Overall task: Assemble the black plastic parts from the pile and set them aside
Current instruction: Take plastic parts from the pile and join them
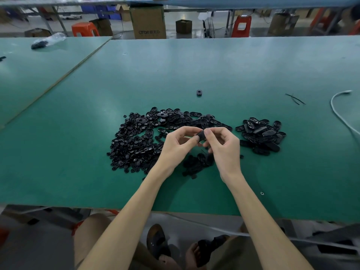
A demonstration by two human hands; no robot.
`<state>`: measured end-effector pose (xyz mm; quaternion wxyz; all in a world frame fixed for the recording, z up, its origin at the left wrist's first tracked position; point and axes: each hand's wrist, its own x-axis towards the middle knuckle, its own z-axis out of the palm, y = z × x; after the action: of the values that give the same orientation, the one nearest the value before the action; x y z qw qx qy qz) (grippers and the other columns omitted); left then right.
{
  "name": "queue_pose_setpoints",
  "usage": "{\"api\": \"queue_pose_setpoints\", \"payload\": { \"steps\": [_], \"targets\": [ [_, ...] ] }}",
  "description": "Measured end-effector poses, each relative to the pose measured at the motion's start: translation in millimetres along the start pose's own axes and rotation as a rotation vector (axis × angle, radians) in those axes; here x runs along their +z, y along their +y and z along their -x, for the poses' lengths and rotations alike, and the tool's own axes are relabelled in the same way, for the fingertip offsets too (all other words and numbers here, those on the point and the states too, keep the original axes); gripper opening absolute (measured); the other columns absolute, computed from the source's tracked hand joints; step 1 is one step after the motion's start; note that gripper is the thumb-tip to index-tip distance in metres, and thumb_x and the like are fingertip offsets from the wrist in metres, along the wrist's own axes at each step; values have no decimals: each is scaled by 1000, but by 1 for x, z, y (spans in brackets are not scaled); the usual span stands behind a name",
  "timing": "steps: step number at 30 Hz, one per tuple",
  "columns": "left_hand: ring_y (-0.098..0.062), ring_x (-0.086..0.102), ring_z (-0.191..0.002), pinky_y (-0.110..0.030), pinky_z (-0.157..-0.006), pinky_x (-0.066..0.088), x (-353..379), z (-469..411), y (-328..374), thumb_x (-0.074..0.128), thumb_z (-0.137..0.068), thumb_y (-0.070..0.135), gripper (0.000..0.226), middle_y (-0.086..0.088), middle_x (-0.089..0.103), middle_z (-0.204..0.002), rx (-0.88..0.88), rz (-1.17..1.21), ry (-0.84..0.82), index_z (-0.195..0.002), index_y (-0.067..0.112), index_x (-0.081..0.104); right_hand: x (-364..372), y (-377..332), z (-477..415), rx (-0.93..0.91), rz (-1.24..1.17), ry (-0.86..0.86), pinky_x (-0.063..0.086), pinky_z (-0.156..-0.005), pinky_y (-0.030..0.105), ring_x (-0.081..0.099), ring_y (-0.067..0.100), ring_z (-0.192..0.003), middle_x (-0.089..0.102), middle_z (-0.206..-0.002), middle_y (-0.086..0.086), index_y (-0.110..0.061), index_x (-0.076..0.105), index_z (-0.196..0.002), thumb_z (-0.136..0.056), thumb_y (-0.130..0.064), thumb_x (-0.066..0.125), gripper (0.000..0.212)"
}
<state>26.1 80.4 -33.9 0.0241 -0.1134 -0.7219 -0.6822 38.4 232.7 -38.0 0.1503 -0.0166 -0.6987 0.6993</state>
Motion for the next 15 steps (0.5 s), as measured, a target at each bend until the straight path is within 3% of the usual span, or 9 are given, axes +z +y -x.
{"api": "queue_pose_setpoints", "payload": {
  "steps": [4,15],
  "targets": [
    [-14,74,-86,-16,-72,51,1,0,0,70,-95,4,20,-1,78,-101,-4,-6,-10,-114,11,73,0,-1,0,-3,16,-7,52,-55,24,71,9,-66,76,-77,-5,-21,73,-92,-98,-22,73,6],
    [-10,71,-89,-18,-77,51,-1,-1,1,74,-93,6,16,-3,78,-100,4,10,6,-108,11,75,0,1,-2,-13,8,-40,51,-58,24,68,12,-65,75,-75,-1,-20,74,-90,-96,-19,76,6]
  ]
}}
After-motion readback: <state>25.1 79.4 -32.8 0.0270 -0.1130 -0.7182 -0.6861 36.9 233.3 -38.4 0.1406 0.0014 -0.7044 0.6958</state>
